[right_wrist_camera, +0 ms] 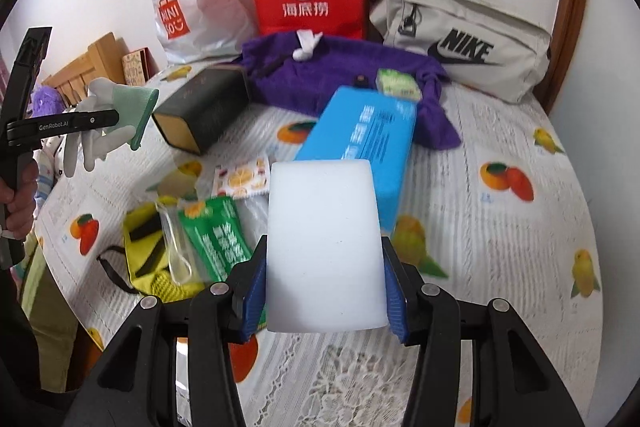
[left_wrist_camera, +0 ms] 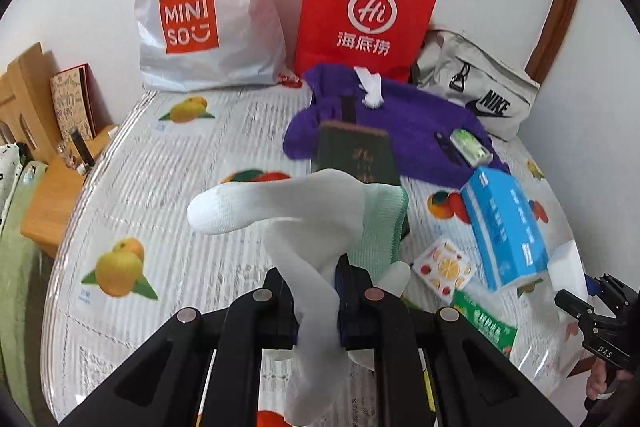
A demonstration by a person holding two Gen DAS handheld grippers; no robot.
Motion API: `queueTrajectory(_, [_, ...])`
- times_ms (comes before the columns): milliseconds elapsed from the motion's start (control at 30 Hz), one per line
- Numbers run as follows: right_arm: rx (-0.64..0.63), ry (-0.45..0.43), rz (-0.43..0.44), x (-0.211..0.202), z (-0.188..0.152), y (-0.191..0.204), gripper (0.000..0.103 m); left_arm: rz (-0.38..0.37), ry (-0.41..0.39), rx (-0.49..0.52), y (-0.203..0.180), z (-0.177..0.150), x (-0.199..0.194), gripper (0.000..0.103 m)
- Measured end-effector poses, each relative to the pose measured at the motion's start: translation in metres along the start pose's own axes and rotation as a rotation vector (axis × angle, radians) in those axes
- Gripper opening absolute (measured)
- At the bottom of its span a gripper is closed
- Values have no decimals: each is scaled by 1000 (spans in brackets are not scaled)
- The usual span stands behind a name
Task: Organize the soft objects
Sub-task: 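Lift the sponge block and gloves and carry both toward the purple towel, then lower the sponge block and gloves onto the towel and open both tools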
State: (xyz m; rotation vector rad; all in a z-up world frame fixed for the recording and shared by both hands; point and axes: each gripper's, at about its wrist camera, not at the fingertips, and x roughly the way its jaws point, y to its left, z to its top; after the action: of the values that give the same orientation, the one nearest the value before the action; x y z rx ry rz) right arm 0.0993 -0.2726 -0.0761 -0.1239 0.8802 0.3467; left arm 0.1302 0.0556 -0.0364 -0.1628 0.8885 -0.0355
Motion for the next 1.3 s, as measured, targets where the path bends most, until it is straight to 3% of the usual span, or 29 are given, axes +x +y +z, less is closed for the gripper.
queueTrajectory(667, [26,-73,-77,18,96,-29,50,23,-15,-16,1,72,23,13])
queueTrajectory(1300, [40,-37,-72,98,167,-50,50,-29,75,22,-28,141,107,13])
